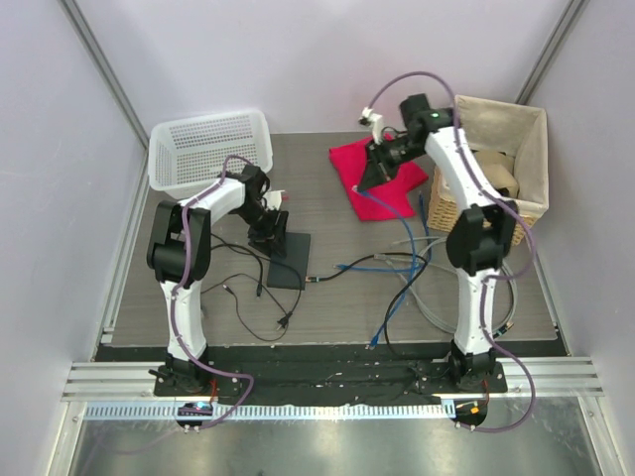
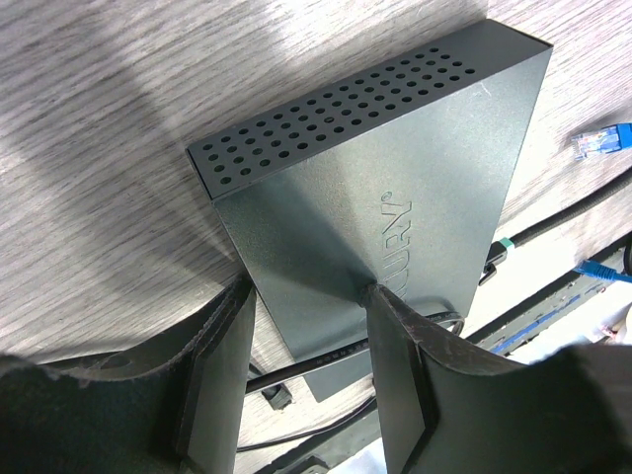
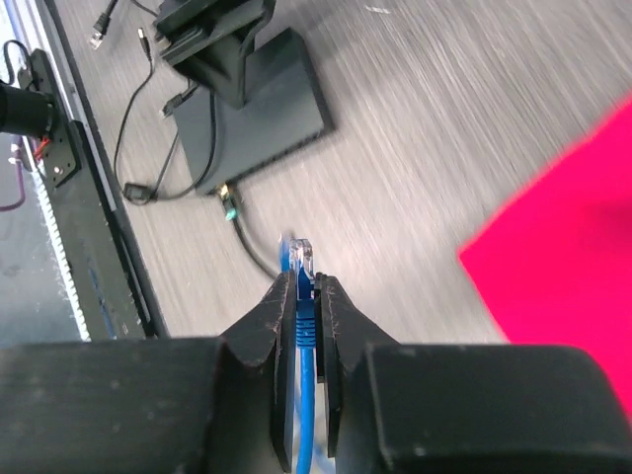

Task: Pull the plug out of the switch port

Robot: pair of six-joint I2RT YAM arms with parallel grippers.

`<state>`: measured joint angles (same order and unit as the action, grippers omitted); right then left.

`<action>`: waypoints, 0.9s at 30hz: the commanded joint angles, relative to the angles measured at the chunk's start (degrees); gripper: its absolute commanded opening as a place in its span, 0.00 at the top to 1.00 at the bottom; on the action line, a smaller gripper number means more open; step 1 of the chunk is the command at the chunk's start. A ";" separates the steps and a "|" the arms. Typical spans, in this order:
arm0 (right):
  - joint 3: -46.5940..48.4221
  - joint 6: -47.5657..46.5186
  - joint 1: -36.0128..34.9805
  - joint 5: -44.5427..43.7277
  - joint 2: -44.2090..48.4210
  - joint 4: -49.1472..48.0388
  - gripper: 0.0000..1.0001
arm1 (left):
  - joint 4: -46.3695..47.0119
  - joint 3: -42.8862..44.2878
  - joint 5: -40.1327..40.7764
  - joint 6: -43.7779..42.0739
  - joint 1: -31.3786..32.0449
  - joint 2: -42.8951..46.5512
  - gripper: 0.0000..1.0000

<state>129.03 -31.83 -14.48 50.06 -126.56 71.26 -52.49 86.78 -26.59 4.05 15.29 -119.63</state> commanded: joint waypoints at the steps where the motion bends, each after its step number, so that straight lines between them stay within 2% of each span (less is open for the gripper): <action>1: -8.43 -3.22 1.82 -3.54 12.44 1.69 0.99 | 3.80 0.49 7.87 -2.21 -0.79 -2.45 0.48; 5: -16.25 -6.31 5.85 -11.65 20.02 1.51 0.99 | 3.89 0.75 6.47 -1.77 -0.70 -3.15 0.48; 13: -21.89 -2.80 20.26 -20.61 28.56 -5.52 0.99 | 3.18 3.48 5.14 -0.54 -0.26 -5.26 0.48; 17: -24.08 -0.87 30.09 -20.62 31.90 -8.68 0.99 | 3.27 3.39 4.71 -0.54 0.27 -5.70 0.48; 21: -27.07 -0.95 37.14 -15.80 36.54 -8.60 0.99 | 3.18 3.57 4.53 -0.28 1.23 -6.14 0.48; 24: -34.18 -0.69 38.47 -14.21 39.80 -8.95 0.99 | 2.75 4.44 3.83 0.08 1.93 -7.19 0.48; 27: -44.89 1.42 38.56 -17.79 45.25 -13.59 0.99 | 2.48 4.80 3.65 0.16 2.46 -7.72 0.48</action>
<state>93.08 -32.77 24.77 32.88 -87.20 61.67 -57.06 91.37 -27.09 4.16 15.97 -123.07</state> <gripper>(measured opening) 0.154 0.522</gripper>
